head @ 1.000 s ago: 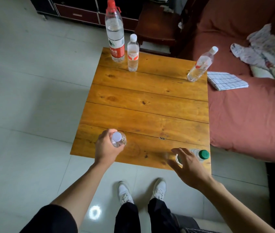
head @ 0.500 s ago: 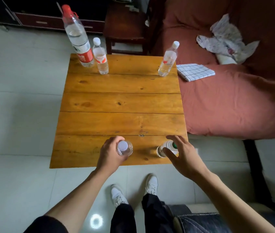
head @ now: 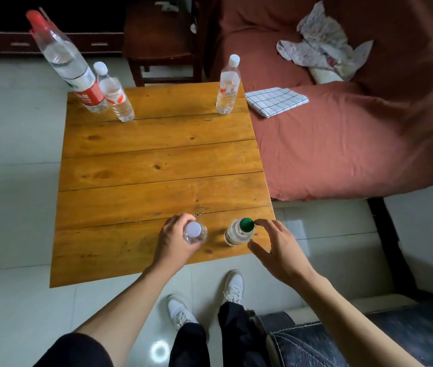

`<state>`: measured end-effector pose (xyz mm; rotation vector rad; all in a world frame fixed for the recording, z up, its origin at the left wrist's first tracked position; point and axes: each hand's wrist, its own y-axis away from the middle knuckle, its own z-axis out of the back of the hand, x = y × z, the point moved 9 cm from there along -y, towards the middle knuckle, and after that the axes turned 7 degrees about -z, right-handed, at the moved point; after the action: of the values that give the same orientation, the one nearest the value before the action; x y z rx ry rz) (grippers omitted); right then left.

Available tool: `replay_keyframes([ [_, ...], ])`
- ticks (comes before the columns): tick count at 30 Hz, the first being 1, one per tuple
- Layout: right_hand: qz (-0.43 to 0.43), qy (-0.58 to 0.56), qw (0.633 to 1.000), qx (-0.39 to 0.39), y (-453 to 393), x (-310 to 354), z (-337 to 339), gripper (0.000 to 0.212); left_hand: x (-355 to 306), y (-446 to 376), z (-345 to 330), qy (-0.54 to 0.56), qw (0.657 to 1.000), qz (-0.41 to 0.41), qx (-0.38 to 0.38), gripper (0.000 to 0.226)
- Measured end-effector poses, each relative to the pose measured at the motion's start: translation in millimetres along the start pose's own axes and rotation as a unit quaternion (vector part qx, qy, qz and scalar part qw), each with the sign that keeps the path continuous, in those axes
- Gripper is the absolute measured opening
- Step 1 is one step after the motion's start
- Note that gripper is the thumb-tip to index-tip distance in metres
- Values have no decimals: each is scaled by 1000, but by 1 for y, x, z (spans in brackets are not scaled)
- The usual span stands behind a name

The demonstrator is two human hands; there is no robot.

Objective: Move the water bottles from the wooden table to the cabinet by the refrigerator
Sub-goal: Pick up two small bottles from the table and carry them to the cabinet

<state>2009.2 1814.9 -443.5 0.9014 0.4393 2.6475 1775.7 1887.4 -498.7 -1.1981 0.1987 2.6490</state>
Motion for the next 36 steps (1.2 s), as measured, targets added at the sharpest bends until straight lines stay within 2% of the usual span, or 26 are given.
replay_keyframes([
  [5,-30,-15,999,38,-13,-18,-17,77,2,0,-6,2,1000,1,6,53],
  [9,-41,-85,995,38,-26,-22,-27,96,4,4,-8,2,1000,-5,3,55],
  [19,-47,-197,979,9,-48,-40,-57,70,18,11,-14,-27,999,40,-6,65],
  [29,-51,-234,971,-5,-54,-55,-72,73,26,21,-24,-12,996,67,-62,73],
  [36,-19,-220,975,-2,-60,-52,-70,72,30,12,-27,-30,996,61,-57,68],
])
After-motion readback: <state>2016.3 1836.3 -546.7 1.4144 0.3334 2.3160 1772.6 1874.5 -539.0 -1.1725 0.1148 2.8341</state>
